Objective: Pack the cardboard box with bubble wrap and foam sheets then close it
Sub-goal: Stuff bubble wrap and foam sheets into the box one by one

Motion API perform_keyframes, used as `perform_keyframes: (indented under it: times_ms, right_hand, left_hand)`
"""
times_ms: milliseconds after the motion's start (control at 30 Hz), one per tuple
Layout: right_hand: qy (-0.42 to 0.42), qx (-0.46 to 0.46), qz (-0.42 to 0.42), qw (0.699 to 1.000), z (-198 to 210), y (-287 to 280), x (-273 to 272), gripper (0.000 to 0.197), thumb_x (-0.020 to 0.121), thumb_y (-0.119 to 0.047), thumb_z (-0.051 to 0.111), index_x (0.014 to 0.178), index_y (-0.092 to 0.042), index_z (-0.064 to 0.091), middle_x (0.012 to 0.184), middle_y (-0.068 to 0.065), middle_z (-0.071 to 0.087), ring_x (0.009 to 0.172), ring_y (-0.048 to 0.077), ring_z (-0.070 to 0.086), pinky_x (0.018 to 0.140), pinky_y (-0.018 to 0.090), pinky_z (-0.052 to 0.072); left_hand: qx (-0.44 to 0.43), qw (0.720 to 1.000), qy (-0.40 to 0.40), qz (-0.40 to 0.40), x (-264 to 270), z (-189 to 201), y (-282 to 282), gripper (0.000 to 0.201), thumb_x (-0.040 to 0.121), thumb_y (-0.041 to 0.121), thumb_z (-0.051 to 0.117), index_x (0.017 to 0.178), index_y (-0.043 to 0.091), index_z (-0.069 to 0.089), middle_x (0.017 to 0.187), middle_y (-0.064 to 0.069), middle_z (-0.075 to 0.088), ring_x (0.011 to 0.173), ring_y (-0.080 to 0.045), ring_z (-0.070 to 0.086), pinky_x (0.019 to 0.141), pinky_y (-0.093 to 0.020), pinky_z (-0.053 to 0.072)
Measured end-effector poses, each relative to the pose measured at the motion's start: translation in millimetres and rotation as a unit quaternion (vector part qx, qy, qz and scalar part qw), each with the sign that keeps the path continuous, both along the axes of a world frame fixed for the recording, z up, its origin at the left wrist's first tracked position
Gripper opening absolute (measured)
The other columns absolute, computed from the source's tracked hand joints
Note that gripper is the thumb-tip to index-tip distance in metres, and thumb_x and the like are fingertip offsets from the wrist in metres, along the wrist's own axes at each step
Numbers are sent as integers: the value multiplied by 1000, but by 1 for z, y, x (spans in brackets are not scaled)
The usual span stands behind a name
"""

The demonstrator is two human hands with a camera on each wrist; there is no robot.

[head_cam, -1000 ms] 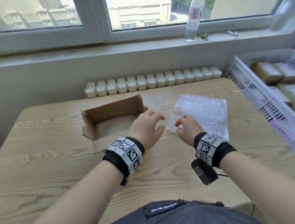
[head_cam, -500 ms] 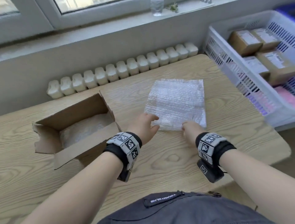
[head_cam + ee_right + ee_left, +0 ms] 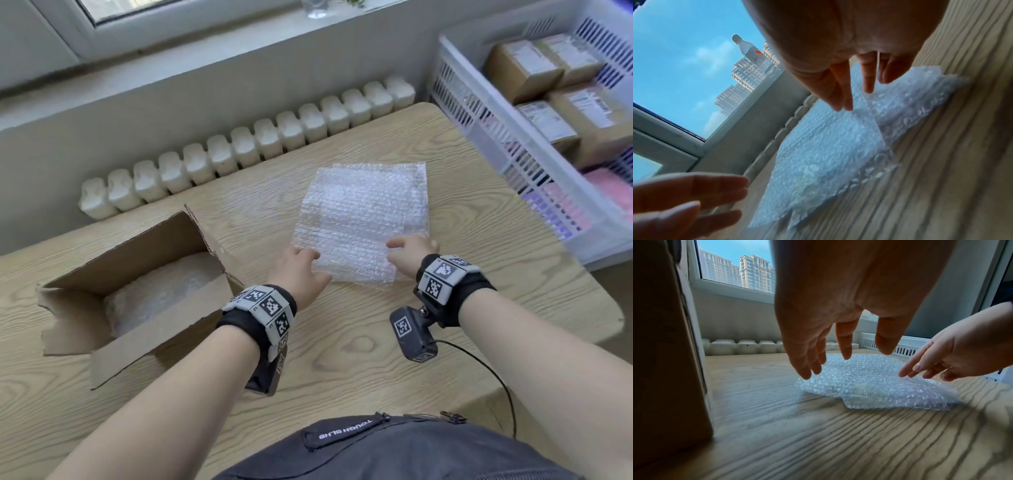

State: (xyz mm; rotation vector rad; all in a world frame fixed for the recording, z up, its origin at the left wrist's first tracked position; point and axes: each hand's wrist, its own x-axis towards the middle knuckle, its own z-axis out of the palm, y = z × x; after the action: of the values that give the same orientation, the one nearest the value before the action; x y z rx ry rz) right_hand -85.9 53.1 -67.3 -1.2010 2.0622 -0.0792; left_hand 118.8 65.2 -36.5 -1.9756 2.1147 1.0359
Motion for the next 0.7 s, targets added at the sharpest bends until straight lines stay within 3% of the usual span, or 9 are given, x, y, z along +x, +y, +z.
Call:
perform_keyframes:
  times_ms: [100,167,233,300,400,467,567,700]
  right_hand:
    - [-77,-47,-45,995,2,-2,-5,35,93,-12,48,126,-9,59,138,11,53,129,28,45,111,35,34]
    - [-150,-88,-106,979,7,-2,-6,31,92,-6,48,119,-3,63,131,14,58,114,25,56,102,33,43]
    - [-219,-117,-176,953,11,-3,-4,27,91,0,48,113,2,64,125,18,60,104,25,60,99,37,48]
    - [-292,-136,-236,917,16,-2,-1,24,89,1,55,111,7,63,118,20,62,107,30,62,98,40,50]
    - [-297,-178,-271,898,22,1,3,18,78,-4,71,96,0,68,90,10,68,92,25,67,90,35,55]
    - [-266,-212,-266,902,33,3,8,12,76,-2,70,85,-9,69,79,4,66,78,19,65,83,32,55]
    - [-312,-235,-237,889,58,2,24,29,81,11,51,98,-4,69,81,4,62,62,13,52,67,28,48]
    - [-426,-259,-221,839,111,-1,50,37,86,17,40,110,1,62,86,3,59,70,12,52,62,21,46]
  left_hand:
    - [4,1000,1,0,-3,-1,1,53,89,36,56,137,17,43,145,-7,34,135,-23,34,112,-37,30]
    - [-2,1000,10,0,-3,1,2,54,89,35,56,138,15,42,145,-8,34,135,-23,33,112,-36,30]
    - [-9,1000,19,-2,-3,4,3,54,90,34,56,138,15,41,146,-8,33,135,-22,33,112,-34,29]
    - [-16,1000,25,-7,-3,9,5,54,91,35,55,139,15,40,146,-7,32,136,-21,33,111,-34,29]
    - [-20,999,35,0,1,16,10,54,91,37,55,139,17,39,147,-6,31,133,-21,36,108,-33,32]
    - [-31,999,44,2,5,22,16,54,91,37,55,139,17,39,147,-6,31,133,-21,37,108,-33,32]
    - [-62,996,62,1,13,35,23,54,92,37,54,140,18,38,147,-6,33,134,-20,35,109,-33,30]
    - [-119,988,95,24,30,58,27,64,89,35,59,144,18,31,148,-4,33,136,-18,34,111,-34,31]
